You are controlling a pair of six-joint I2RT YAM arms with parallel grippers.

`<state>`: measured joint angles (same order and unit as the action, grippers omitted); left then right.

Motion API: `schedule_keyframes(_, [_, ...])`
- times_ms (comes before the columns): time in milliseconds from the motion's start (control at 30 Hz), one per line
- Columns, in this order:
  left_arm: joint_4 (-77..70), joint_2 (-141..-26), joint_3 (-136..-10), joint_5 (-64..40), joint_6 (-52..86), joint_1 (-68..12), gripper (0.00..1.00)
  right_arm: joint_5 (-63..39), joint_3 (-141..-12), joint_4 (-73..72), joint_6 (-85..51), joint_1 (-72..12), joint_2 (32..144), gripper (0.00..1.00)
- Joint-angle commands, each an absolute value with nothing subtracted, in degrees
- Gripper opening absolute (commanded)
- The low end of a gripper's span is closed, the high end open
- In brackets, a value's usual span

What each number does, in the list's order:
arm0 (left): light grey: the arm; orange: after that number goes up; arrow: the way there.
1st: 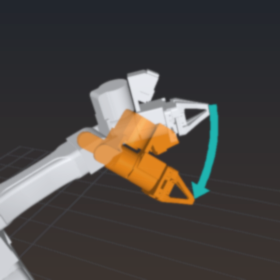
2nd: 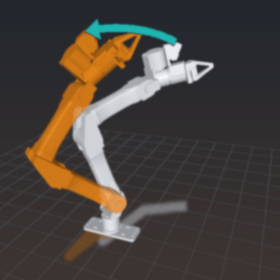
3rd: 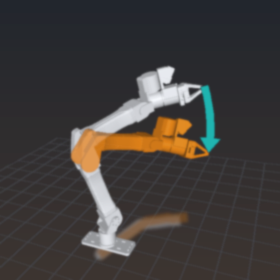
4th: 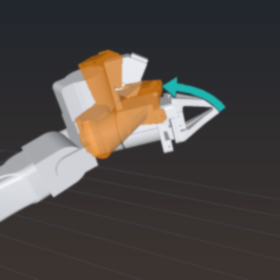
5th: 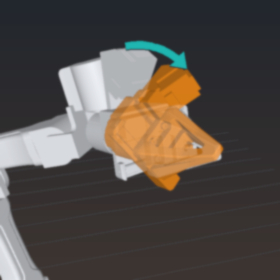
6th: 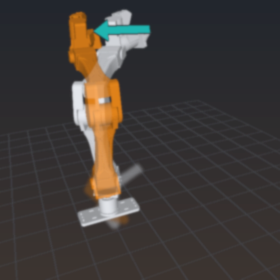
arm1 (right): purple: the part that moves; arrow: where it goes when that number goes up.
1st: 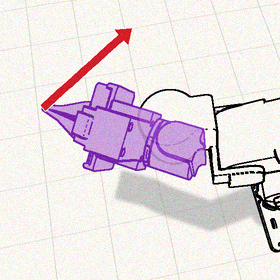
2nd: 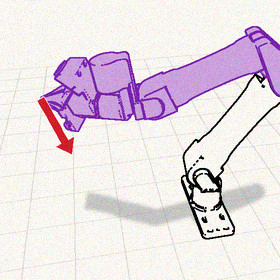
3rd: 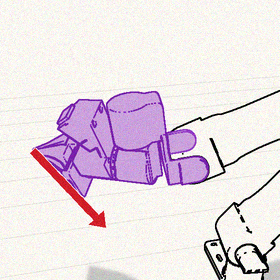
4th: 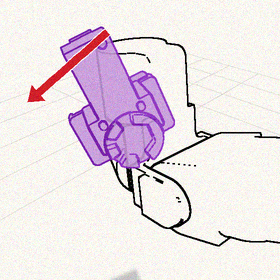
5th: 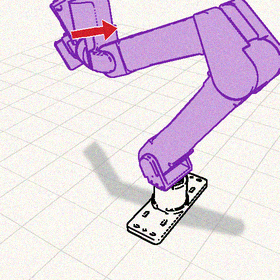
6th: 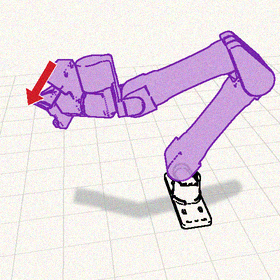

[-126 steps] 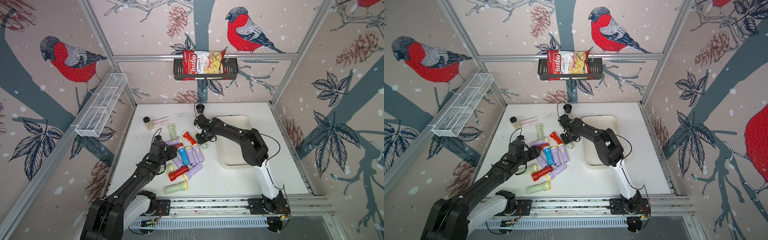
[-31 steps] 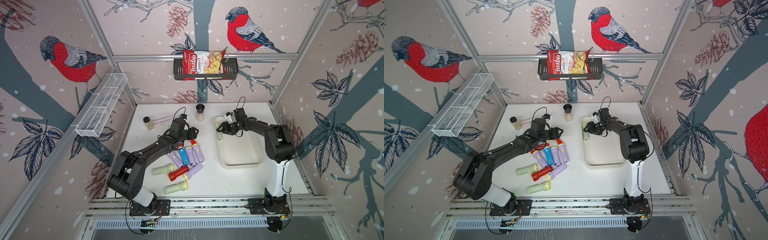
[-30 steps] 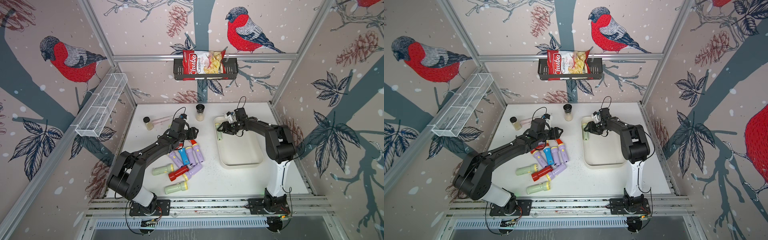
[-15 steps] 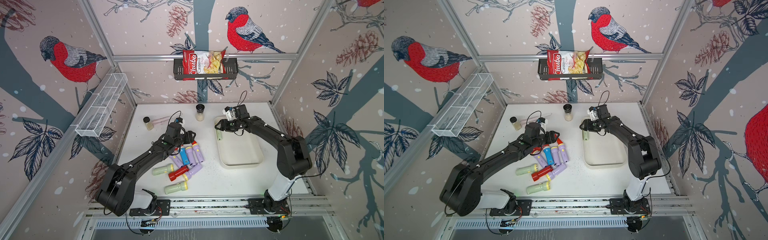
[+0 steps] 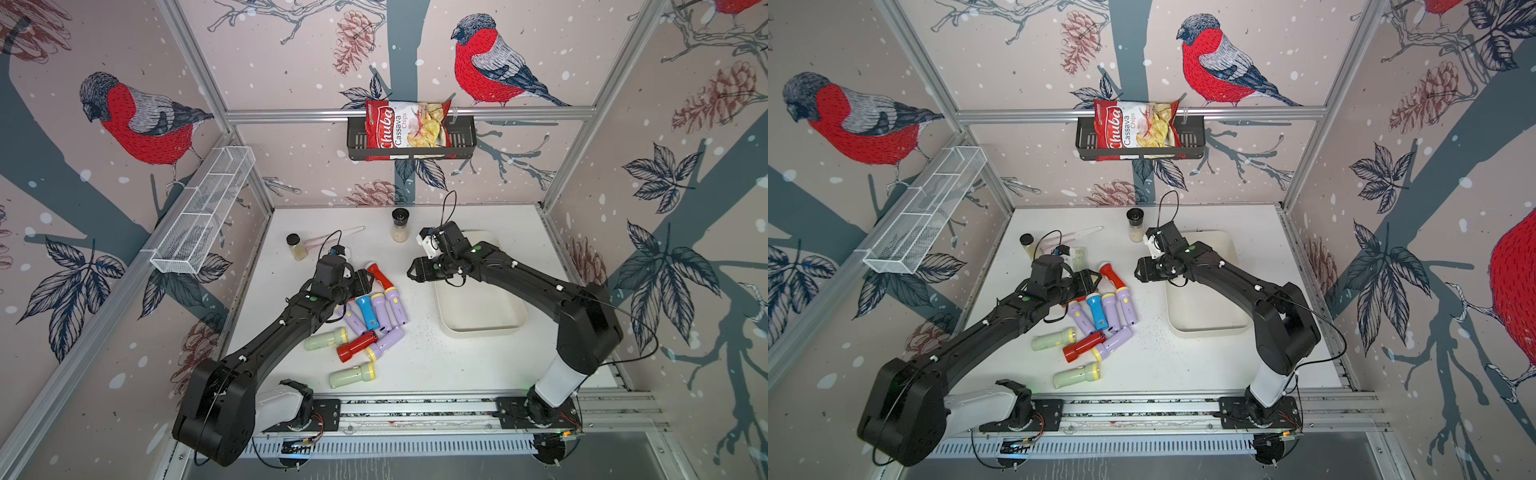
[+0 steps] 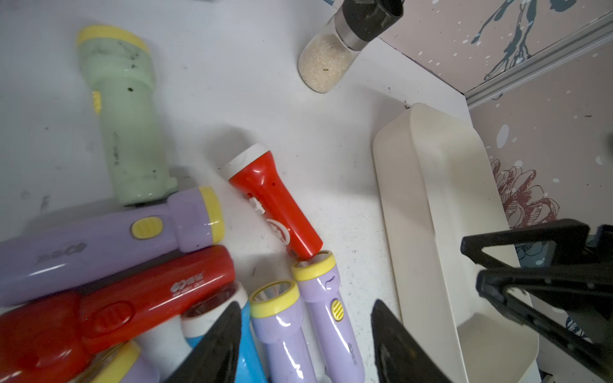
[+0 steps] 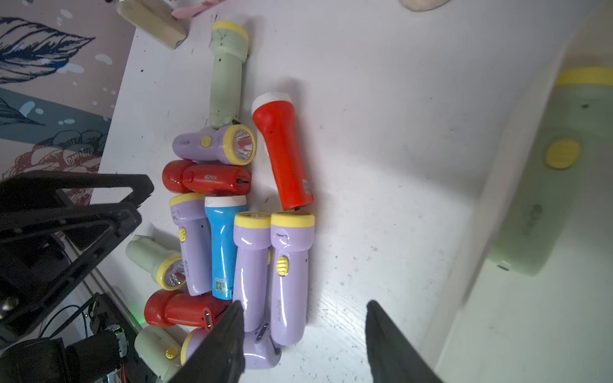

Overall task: Put the flashlights into the storage boxes
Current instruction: Pick up the flashlight from the center of the board.

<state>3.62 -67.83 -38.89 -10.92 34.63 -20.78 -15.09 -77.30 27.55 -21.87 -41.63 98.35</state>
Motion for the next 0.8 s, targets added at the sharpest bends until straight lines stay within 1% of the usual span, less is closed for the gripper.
schedule_keyframes(0, [6.4,-65.8,-37.6,-10.7,34.6,-19.8,0.62,-9.8,-79.0,31.3,-23.5,-44.2,99.6,0.59])
schedule_keyframes(233, [7.9,-61.0,-34.0,-8.0,34.4,-19.0,0.62,-8.4,-82.2,34.4,-24.4,-48.5,104.1,0.60])
schedule_keyframes(400, [9.3,-60.3,-33.3,-5.7,35.5,-18.6,0.61,-7.7,-84.8,37.7,-24.3,-49.4,108.4,0.60])
schedule_keyframes(767, [6.9,-59.2,-30.8,-5.6,37.3,-17.3,0.61,-8.9,-89.5,41.5,-22.0,-50.4,115.5,0.62])
